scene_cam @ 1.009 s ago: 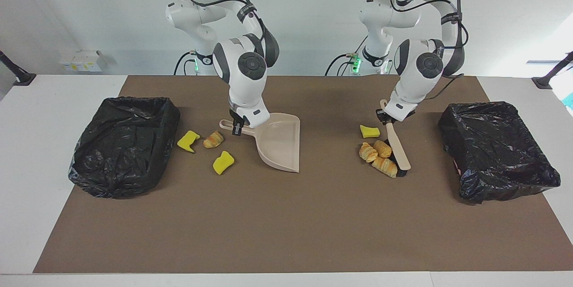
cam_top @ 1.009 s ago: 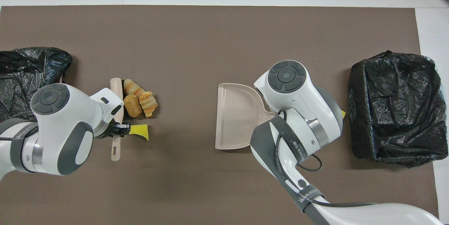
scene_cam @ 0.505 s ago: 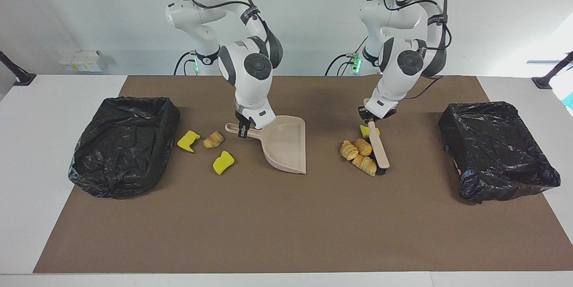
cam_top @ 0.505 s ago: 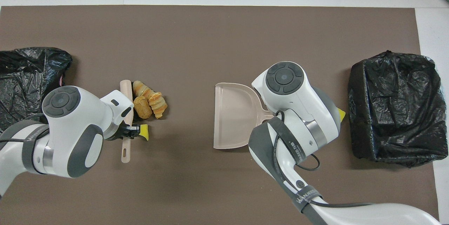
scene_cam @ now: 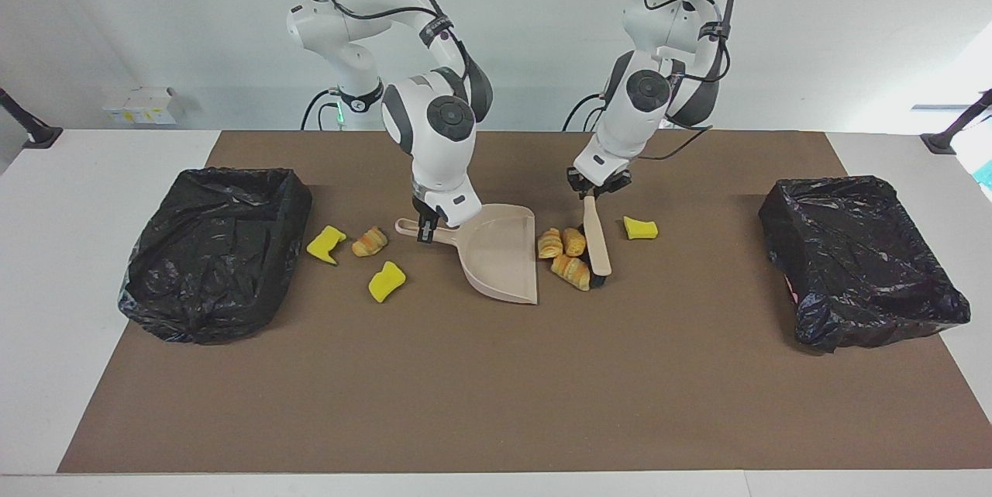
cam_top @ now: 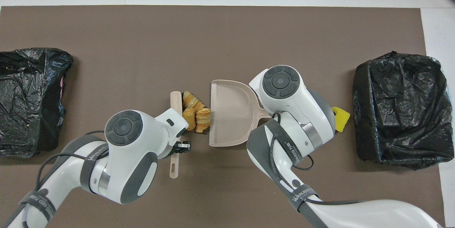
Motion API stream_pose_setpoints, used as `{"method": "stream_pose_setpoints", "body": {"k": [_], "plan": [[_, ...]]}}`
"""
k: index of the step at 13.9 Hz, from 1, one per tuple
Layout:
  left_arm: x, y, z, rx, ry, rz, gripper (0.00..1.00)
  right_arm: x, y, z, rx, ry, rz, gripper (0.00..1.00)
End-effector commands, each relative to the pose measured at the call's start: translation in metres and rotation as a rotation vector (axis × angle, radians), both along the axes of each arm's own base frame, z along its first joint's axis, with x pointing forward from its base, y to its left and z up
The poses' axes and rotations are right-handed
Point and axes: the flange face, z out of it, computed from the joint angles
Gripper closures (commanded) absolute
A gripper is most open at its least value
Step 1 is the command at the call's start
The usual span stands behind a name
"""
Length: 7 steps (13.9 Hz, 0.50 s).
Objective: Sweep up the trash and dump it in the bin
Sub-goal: 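Sweep the bread pieces into the dustpan with the left gripper's brush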
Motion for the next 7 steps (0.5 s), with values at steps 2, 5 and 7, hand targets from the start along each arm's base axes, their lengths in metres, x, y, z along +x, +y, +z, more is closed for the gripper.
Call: {"method": "stream_pose_setpoints", "body": {"k": [2, 5, 7], "plan": [[-0.022, -0.045, 0.005, -0.071, -0.022, 0.004, 1.0, 0.005, 0.005, -0.008, 0.013, -0.041, -0.045, 1.0], [-0.019, -0.051, 0.015, -0.095, -0.023, 0.013, 1.0, 0.005, 0.004, -0.008, 0.012, -0.04, -0.045, 1.0], [-0.011, -0.047, 0.039, -0.118, -0.043, 0.01, 1.0, 0.006, 0.002, -0.008, 0.01, -0.037, -0.049, 1.0]]}}
